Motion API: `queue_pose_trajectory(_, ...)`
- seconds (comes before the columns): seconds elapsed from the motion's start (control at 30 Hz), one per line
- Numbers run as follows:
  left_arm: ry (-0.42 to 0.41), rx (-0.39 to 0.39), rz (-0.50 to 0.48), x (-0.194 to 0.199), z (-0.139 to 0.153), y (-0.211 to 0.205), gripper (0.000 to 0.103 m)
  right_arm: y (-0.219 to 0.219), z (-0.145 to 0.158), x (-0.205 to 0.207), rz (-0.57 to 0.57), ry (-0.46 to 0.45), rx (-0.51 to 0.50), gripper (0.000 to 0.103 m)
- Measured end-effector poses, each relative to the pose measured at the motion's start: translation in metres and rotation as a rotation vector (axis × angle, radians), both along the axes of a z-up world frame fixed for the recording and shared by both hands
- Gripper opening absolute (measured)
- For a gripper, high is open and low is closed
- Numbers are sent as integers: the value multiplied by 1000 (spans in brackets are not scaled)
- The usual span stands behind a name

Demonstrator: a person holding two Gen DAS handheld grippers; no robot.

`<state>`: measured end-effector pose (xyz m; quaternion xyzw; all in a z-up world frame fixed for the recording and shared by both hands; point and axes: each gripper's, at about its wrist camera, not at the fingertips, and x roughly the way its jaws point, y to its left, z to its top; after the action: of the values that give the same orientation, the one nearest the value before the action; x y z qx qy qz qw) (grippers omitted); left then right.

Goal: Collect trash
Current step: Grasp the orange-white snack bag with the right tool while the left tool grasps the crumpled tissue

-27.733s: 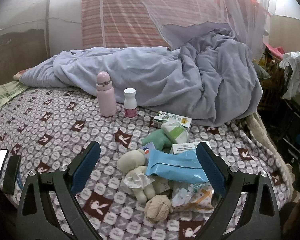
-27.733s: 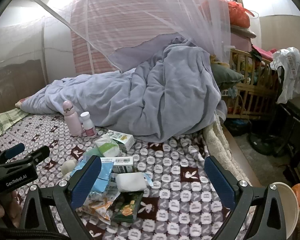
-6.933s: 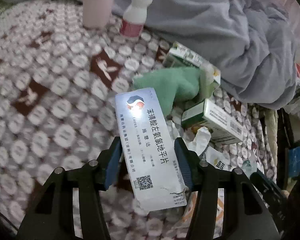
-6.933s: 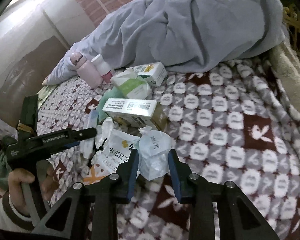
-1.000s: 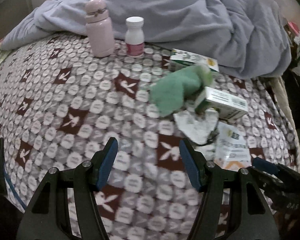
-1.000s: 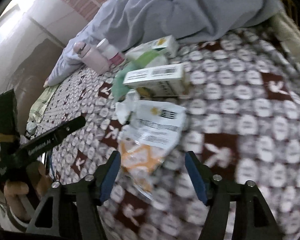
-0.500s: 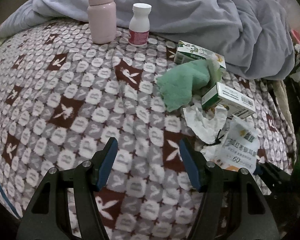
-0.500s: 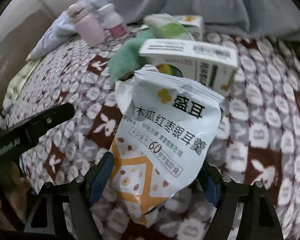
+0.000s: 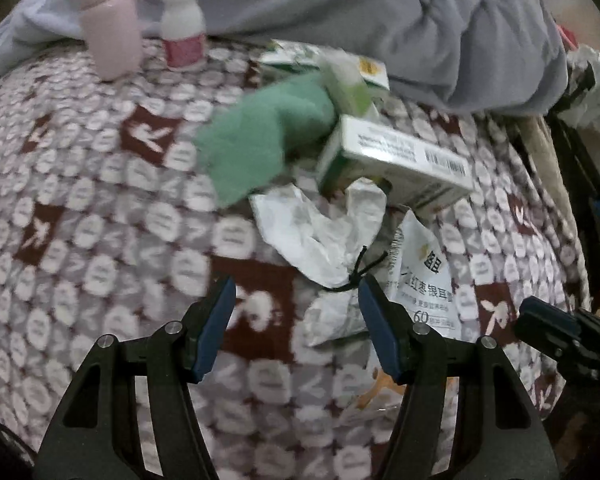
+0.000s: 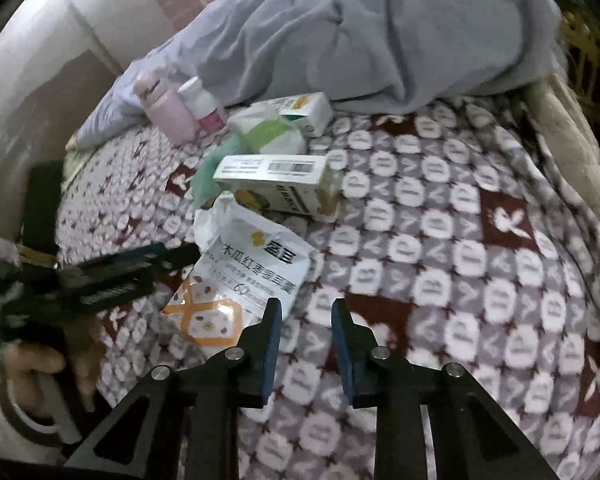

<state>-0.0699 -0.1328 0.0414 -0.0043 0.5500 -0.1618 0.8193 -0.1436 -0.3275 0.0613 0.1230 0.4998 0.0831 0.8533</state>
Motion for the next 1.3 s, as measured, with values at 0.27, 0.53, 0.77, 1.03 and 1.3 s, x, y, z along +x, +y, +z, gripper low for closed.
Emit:
queue_pose_trajectory(0.27,40,-83,56,17,-10,-6,60,-3,-7,-2,-28,33,25,39)
queue_pose_trajectory(0.53,9,-96,-25,5,2,-5,9,7,-11,0,-8,46,39,41)
queue_pose_trajectory(0.77,-73,-83,56,-5,34,57,8,43,-18,13,46,72,67,69)
queue_pose_trajectory(1.03,-139,-3,58,-20,37,88,8,91,-23,41,46,103,11,83)
queue_pose_trajectory(1.3,-83,5,41,-26,10,76,8,129,-54,61,105,145,-188,83)
